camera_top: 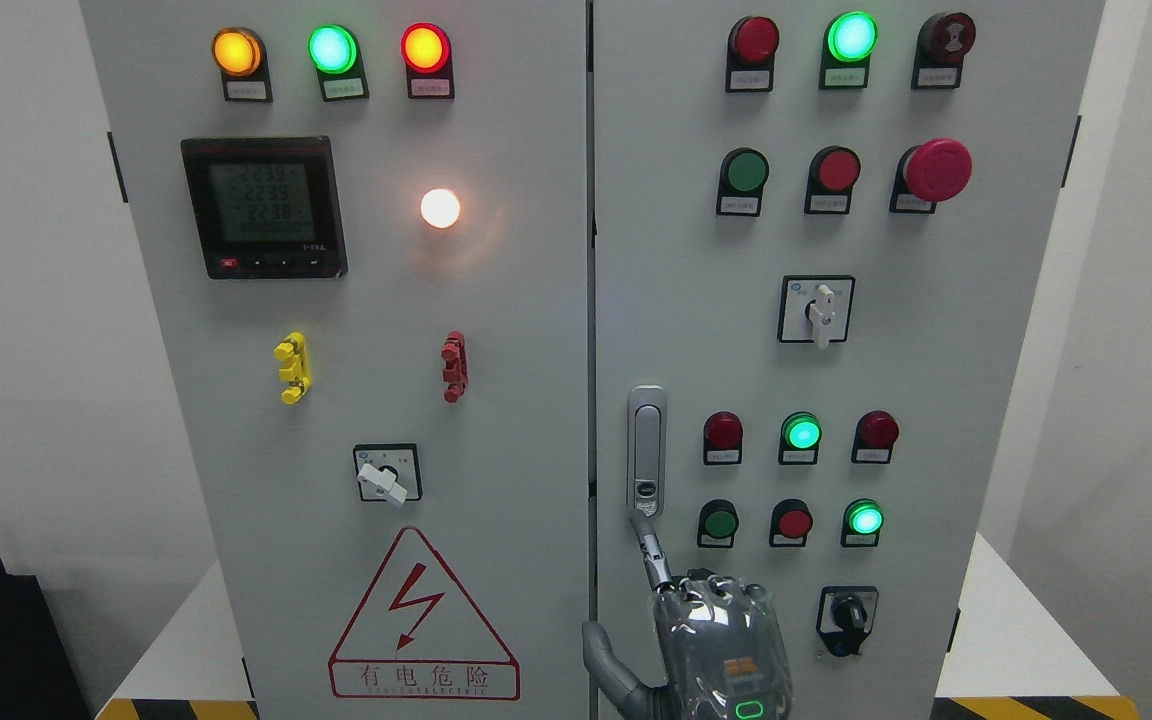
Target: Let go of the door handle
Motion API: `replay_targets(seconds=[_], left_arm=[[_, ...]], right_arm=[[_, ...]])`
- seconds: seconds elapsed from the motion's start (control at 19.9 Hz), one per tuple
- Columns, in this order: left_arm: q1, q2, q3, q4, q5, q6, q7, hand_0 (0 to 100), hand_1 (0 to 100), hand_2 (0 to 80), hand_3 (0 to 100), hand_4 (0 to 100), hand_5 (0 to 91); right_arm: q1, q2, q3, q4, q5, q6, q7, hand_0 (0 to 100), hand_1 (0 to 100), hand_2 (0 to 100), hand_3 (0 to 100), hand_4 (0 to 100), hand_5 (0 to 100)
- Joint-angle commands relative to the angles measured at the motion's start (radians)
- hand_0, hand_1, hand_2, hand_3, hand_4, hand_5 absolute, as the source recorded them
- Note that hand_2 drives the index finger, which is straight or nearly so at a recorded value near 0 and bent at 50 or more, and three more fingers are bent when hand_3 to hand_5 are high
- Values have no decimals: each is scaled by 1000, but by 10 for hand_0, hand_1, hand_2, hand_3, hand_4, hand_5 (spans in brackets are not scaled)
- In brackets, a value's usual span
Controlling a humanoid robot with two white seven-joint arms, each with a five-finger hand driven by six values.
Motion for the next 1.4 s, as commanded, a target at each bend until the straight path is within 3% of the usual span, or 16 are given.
replay_targets(seconds=[0.0,1.05,1.35], left_arm=[[0,0,11,17,0,-1,0,120,389,0,0,0,0],[0,0,11,17,0,0,0,120,389,0,0,0,0],[0,0,11,17,0,0,0,120,389,0,0,0,0]], right_arm=[[-9,4,-13,32,4,10,3,335,163,0,1000,910,986],[-22,4,-29,37,-1,13,28,331,159,0,1000,923,986],[-17,10,-26,37,-2,13,41,332,160,0,1000,998,986]])
